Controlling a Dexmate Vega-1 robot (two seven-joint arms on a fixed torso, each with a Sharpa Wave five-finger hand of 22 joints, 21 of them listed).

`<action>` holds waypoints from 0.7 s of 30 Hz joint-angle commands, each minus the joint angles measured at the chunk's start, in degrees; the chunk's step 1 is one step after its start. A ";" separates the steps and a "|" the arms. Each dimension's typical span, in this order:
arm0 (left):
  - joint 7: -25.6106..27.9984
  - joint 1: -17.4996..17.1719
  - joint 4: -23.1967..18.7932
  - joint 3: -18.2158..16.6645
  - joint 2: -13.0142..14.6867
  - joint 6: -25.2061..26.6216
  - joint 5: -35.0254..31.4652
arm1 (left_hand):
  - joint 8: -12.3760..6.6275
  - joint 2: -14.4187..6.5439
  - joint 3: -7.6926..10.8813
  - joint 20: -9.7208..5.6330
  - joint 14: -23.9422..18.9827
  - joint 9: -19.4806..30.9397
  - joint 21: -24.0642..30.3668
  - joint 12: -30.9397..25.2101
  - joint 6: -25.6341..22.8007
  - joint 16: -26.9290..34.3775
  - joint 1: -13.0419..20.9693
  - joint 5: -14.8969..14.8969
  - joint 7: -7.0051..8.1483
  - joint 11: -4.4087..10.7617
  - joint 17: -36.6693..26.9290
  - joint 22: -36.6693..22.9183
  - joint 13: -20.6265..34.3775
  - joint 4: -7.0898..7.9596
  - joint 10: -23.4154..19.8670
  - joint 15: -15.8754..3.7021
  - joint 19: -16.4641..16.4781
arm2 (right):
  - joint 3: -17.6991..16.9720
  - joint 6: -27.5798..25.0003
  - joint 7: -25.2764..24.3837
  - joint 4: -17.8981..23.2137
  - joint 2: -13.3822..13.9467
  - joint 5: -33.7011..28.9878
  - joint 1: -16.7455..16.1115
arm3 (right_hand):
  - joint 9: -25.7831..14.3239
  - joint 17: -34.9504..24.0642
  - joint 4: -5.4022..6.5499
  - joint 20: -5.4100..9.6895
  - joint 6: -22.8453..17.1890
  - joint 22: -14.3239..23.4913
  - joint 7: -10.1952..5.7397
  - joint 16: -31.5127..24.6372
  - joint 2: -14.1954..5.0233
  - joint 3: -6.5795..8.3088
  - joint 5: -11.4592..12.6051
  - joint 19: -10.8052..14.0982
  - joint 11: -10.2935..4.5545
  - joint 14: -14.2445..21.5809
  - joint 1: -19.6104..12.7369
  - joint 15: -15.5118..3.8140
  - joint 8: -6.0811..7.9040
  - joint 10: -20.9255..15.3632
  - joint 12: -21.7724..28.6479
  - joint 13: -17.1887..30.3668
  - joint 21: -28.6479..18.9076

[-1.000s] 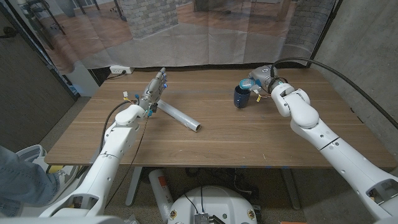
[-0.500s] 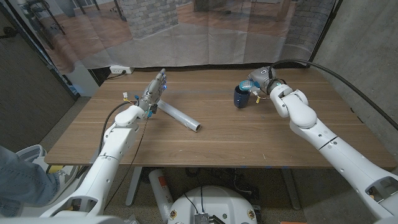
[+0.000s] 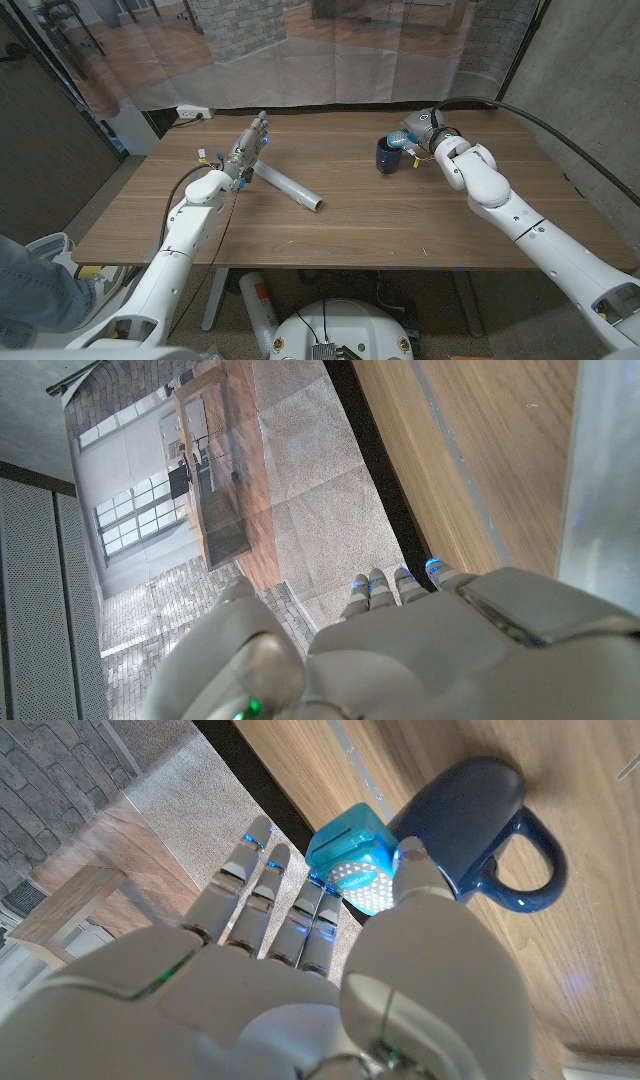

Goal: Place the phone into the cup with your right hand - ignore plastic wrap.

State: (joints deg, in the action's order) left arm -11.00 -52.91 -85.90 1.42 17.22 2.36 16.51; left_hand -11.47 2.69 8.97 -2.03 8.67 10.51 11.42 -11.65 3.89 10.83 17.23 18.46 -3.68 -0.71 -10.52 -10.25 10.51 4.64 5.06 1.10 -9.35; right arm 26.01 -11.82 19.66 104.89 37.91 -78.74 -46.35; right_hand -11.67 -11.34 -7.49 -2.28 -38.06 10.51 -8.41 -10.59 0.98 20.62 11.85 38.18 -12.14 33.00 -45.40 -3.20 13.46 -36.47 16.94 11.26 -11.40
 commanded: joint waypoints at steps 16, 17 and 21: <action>-0.41 -0.25 1.24 0.13 -0.43 -0.76 0.40 | 0.13 -0.86 -0.33 -0.29 0.38 0.24 0.02 0.05 0.09 -0.01 0.18 -0.25 0.14 -0.10 -0.10 -0.16 0.24 0.08 0.19 -0.02 -1.41 | 1.14 -1.31 2.42 0.76 -1.27 -4.79 0.19 | -0.28 -0.25 1.45 -3.14 3.68 0.38 -4.18 -0.09 0.66 -2.58 0.48 -2.59 1.03 -2.98 2.44 -2.27 -2.86 4.80 -2.33 0.21 0.19; -0.30 -0.22 1.35 0.12 -0.52 -0.91 0.36 | 0.14 -0.86 -0.34 -0.33 0.36 0.24 0.02 0.04 0.10 0.00 0.18 -0.25 0.13 -0.09 -0.10 -0.16 0.24 0.08 0.17 0.00 -1.41 | 1.34 -1.43 3.02 0.86 -1.51 -5.12 0.34 | -0.29 -0.24 1.51 -3.19 3.85 0.38 -4.18 -0.08 0.70 -2.64 0.50 -2.64 1.15 -3.05 2.57 -2.11 -2.88 4.98 -2.41 0.22 0.18; -0.71 0.06 1.87 0.23 -0.44 -1.25 0.42 | 0.13 -0.89 -0.38 -0.29 0.37 0.24 0.02 0.03 0.08 -0.01 0.21 -0.26 0.14 -0.17 -0.10 -0.16 0.24 0.08 0.14 0.00 -1.44 | 1.83 -1.03 3.68 1.08 -1.80 -5.81 0.74 | -0.32 -0.22 1.71 -3.41 4.82 0.40 -4.17 -0.14 0.84 -2.89 0.64 -2.87 1.50 -3.13 3.09 -1.84 -3.00 5.60 -2.66 0.26 0.16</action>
State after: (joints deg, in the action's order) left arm -11.30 -53.13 -84.90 1.52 16.87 1.70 16.78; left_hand -11.47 2.39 8.83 -2.03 8.67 10.51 11.42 -11.65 3.89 10.83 17.54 18.22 -3.68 -0.71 -10.52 -10.25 10.51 4.50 5.06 1.10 -9.36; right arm 26.93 -12.99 22.05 105.45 36.91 -82.64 -46.21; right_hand -12.01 -11.33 -5.77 -5.27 -33.63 10.81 -12.57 -10.60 1.48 17.92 12.11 35.20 -10.73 29.97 -42.67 -2.77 10.58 -31.19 14.40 11.39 -11.40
